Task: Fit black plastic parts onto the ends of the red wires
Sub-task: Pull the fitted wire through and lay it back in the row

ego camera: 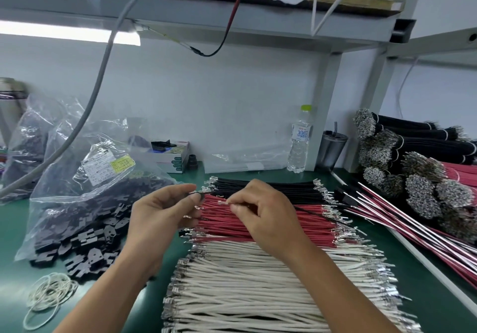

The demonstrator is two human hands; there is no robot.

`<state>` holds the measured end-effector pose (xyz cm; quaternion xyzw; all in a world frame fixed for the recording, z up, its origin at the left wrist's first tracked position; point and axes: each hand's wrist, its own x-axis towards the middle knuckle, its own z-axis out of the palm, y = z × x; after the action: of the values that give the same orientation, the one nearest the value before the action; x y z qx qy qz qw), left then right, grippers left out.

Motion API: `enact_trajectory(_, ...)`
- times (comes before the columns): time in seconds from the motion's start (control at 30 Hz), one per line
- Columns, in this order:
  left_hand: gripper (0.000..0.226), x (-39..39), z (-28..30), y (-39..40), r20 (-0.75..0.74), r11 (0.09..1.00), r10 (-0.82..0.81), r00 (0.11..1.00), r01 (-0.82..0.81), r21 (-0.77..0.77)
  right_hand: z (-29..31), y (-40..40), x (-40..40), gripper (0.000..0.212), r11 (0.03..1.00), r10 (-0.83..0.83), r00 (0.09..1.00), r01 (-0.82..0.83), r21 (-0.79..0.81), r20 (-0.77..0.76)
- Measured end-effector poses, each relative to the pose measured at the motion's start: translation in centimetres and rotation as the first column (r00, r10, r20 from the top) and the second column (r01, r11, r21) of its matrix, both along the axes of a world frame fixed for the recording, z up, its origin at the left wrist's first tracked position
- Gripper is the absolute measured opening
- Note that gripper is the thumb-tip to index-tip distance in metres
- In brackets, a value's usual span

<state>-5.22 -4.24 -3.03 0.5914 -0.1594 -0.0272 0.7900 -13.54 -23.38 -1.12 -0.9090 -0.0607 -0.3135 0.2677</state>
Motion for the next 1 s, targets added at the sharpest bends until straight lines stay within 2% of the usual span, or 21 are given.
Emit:
enact_trajectory(0.17, 0.033, -0.6, 0.1, 0.0, -0.067, 0.969, -0.246, 0.967, 0.244, -0.043, -0.8, 0.2, -1.5, 0.005, 0.990, -0.012, 0.997, 0.001, 0.138, 0.082)
enact_trajectory(0.4, 0.040, -0.5, 0.1, 0.0, -0.110, 0.944, -0.325, 0.939, 0.314, -0.104, -0.8, 0.3, -1.7, 0.009, 0.963, 0.052, 0.984, -0.095, 0.254, 0.170)
enact_trajectory(0.67, 0.040, -0.8, 0.1, -0.1, -0.128, 0.923, -0.383, 0.915, 0.371, -0.105, -0.9, 0.7, -1.6, 0.003, 0.968, 0.088, 0.979, -0.127, 0.214, 0.184)
enact_trajectory(0.87, 0.038, -0.8, 0.1, 0.0, -0.122, 0.918, -0.395, 0.911, 0.384, -0.101, -0.7, 1.0, -1.8, 0.006, 0.997, 0.030, 0.980, -0.044, 0.066, 0.198)
enact_trajectory(1.0, 0.038, -0.8, 0.2, 0.0, -0.105, 0.925, -0.378, 0.920, 0.369, -0.088, -0.5, 1.0, -1.9, 0.009, 1.000, 0.021, 0.991, -0.021, -0.002, 0.132)
